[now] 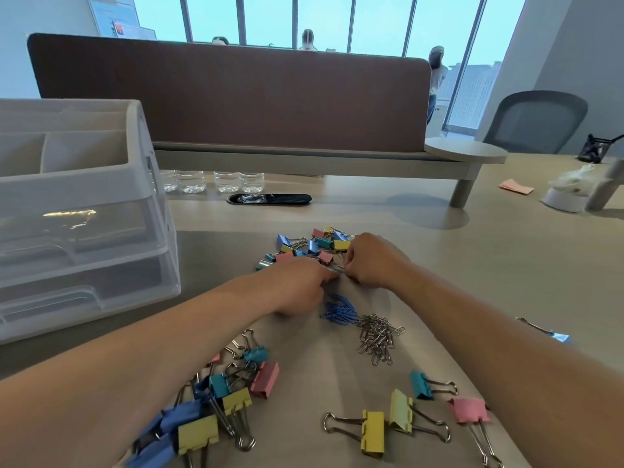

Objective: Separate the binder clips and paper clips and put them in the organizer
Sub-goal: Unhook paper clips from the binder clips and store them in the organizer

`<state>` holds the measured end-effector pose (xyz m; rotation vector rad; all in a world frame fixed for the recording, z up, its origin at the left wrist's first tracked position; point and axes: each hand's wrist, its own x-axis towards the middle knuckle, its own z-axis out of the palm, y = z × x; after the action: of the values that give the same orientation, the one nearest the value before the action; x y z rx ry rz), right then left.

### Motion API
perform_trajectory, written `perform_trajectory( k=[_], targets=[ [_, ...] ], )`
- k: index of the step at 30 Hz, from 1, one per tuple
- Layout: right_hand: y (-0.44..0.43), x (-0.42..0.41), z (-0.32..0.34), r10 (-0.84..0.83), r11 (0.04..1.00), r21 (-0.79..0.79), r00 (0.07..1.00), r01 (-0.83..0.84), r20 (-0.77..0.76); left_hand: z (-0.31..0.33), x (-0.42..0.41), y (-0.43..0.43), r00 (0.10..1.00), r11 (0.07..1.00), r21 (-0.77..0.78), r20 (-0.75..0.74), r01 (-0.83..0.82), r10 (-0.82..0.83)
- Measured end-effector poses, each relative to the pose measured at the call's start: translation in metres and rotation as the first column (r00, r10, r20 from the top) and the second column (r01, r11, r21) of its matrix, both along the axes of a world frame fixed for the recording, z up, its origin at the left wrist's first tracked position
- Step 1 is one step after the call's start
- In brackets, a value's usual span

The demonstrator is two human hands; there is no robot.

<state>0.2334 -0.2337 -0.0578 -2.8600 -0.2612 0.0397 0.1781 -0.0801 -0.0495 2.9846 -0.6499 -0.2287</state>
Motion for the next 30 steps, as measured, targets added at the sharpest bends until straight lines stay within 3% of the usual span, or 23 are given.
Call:
perform_trajectory(
  k=[10, 20, 30],
  targets=[
    [-0.027, -0.021, 0.015, 0.005, 0.997, -0.076, 0.991, -0.015, -0.135, 0.0, -0.001, 0.002, 0.998, 0.997, -0.044, -0.005, -0.066, 0.066],
    [-0.033, -0.037, 0.014, 0.076, 0.997, -0.011, 0.993, -0.077, -0.086, 0.001, 0.002, -0.008, 1.0, 0.998, 0.069, -0.001, -0.011, 0.011],
    [-0.042, -0.076, 0.027, 0.097, 0.992, -0.067, 0.984, -0.108, -0.148, 0.0, -0.031, -0.002, 1.0, 0.994, -0.104, -0.005, 0.026, -0.026]
  ],
)
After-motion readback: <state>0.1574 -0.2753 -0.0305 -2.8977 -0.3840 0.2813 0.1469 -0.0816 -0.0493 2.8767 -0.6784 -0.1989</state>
